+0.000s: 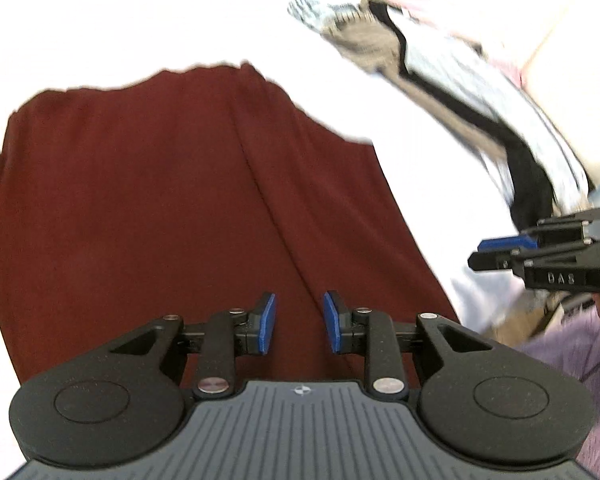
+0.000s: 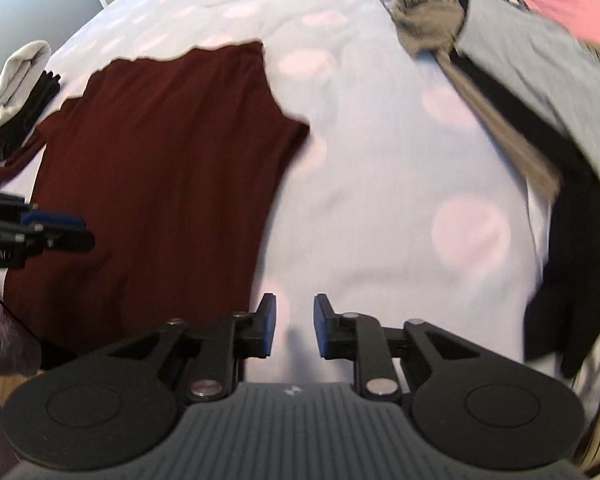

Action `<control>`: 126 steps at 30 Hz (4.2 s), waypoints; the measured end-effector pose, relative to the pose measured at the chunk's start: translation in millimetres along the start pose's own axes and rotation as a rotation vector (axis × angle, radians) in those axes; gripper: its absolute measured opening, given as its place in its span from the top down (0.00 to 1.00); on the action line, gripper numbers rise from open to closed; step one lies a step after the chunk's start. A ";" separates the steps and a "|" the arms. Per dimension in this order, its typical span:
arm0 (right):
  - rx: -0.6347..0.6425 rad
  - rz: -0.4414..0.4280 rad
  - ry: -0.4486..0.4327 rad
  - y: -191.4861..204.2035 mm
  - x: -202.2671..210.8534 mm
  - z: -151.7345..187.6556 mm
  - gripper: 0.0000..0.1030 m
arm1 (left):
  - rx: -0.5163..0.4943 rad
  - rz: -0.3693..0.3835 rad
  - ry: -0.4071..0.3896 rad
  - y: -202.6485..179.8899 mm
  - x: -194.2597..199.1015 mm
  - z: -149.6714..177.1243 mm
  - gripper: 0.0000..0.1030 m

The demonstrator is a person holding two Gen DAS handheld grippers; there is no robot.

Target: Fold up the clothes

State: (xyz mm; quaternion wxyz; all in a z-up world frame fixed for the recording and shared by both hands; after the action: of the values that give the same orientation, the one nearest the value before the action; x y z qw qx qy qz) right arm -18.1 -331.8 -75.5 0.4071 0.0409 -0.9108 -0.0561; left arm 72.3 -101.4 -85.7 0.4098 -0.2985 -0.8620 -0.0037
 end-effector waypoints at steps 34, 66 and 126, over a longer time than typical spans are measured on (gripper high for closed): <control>-0.104 -0.068 0.009 -25.9 -137.5 -91.0 0.90 | -0.054 0.273 -0.043 68.6 -195.8 -145.9 0.98; 0.121 -0.108 -0.122 107.4 -81.6 -141.9 0.58 | 0.145 -0.552 -0.247 314.8 183.1 -24.8 0.56; 0.328 -0.300 -0.058 231.2 -76.7 -101.5 0.58 | 0.481 -0.406 -0.147 210.2 140.9 81.8 0.55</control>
State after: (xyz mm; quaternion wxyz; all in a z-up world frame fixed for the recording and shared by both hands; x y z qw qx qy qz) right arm 101.9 -100.6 -33.5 0.3559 0.2401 -0.9026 0.0314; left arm 54.9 164.0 -90.3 0.3960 -0.0144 -0.9074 0.1400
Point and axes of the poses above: each gripper's, at about its wrist camera, not at the fingertips, and x roughly against the way its jaws point, y to its left, z to its underside, the point moved 7 cm from there along -x, roughly the way its jaws point, and after that the axes turned 14 degrees about -y, right-handed, at the moved point
